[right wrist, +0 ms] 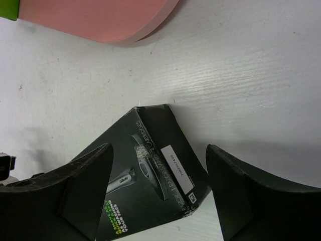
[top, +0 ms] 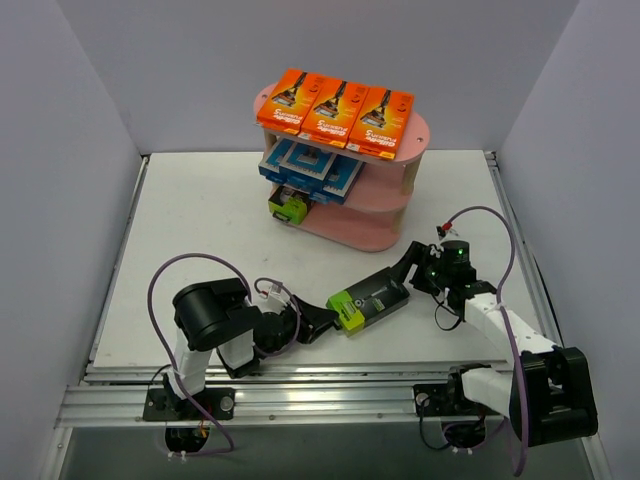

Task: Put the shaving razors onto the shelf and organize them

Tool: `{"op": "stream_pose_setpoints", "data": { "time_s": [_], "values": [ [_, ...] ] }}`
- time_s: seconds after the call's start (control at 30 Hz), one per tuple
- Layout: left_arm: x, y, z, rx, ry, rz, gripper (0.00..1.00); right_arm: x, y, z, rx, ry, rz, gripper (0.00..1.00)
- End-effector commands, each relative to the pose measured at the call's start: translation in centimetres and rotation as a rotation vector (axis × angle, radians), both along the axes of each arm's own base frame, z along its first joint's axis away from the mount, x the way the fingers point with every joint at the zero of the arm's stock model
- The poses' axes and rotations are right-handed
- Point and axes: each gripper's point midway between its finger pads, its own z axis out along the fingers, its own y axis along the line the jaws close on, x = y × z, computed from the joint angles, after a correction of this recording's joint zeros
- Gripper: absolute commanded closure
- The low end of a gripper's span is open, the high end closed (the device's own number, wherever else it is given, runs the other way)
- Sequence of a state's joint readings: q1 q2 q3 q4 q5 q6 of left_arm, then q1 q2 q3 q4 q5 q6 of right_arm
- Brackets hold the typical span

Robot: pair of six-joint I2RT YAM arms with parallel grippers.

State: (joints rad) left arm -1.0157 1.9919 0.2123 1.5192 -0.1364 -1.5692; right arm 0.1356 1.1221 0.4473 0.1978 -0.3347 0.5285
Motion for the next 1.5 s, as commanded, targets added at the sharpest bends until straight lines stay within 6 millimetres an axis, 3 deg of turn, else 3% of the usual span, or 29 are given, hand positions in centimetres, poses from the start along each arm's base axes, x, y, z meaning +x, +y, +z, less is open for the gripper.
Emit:
{"op": "stream_pose_setpoints", "data": {
  "time_s": [0.0, 0.23, 0.4, 0.77, 0.97, 1.47],
  "values": [
    [-0.6, 1.1, -2.2, 0.074, -0.02, -0.008, 0.49, -0.3, 0.1, -0.3, 0.012, 0.003, 0.027, 0.3],
    [0.3, 1.5, -0.7, 0.068, -0.08, 0.031, 0.51, -0.3, 0.2, -0.7, 0.019, 0.012, 0.036, 0.3],
    [0.5, 0.7, -0.6, 0.053, -0.079, 0.022, 0.66, -0.2, 0.2, -0.6, 0.023, 0.008, 0.036, 0.3],
    [1.3, 0.6, 1.2, 0.029, -0.134, 0.028, 0.82, -0.1, 0.1, -0.4, 0.029, 0.002, 0.033, 0.3],
    [1.3, 0.2, 1.1, 0.027, -0.132, 0.013, 0.97, -0.2, 0.1, -0.4, 0.035, 0.003, 0.037, 0.3],
    [1.0, 0.3, 2.0, 0.003, -0.136, -0.007, 0.98, 0.0, 0.4, -0.7, 0.047, 0.011, 0.061, 0.3]
  ]
}}
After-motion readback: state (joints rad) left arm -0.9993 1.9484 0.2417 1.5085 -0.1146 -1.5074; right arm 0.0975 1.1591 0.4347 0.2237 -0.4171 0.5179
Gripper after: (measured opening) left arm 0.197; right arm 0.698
